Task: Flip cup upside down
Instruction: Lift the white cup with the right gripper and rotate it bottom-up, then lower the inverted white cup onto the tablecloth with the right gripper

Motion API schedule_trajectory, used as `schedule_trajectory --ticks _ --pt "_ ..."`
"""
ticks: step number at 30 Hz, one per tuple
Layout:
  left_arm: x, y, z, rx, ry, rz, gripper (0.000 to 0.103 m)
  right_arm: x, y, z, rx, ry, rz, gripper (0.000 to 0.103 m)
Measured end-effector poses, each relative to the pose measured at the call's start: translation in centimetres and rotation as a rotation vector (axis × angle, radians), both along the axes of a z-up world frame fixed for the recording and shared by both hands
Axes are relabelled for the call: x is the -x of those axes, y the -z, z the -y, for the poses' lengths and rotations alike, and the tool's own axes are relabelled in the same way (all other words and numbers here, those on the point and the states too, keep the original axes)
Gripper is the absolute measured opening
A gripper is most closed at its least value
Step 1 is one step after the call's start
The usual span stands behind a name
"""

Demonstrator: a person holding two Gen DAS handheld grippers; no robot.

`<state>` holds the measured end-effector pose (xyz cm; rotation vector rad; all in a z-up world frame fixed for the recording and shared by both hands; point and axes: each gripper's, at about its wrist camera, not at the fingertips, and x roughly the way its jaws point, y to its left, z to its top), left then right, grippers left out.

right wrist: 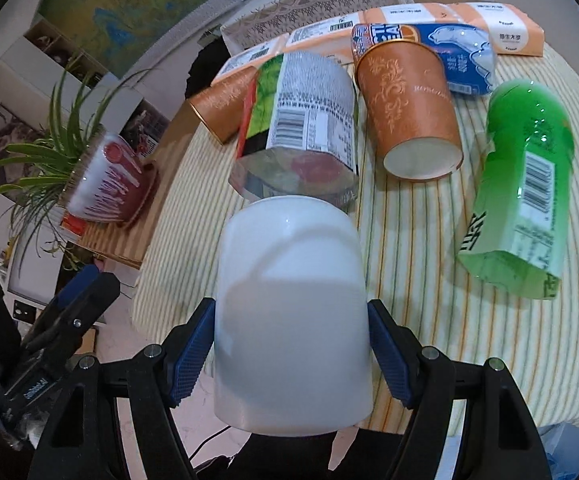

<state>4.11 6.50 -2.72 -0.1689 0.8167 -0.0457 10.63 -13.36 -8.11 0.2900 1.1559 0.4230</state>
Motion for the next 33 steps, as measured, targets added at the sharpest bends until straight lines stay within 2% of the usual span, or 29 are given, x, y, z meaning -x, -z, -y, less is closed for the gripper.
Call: schedule_trajectory --ticks 10,11,17,26,29,33 --pt "-1.1 0.6 0.3 0.027 0.013 -0.034 0.102 -0.4 -0.6 -0.3 0.072 0.010 0.066 0.073" --pt "-1.2 0.6 0.3 0.029 0.014 -0.038 0.102 -0.4 -0.7 -0.3 0.071 0.006 0.069 0.076" --pt "-1.8 0.9 1.2 0.059 0.043 -0.085 0.102 0.2 -1.1 0.6 0.068 0.000 0.080 0.077" --pt "-2.6 0.3 4.9 0.105 0.119 -0.147 0.101 4.5 -3.3 3.5 0.120 0.019 0.217 0.077" --pt "-3.3 0.2 6.2 0.156 0.159 -0.200 0.101 6.1 -4.2 4.6 0.104 0.037 0.251 0.077" --pt "-4.7 0.2 8.5 0.185 0.208 -0.270 0.101 8.0 -5.3 6.0 0.103 0.082 0.288 0.077"
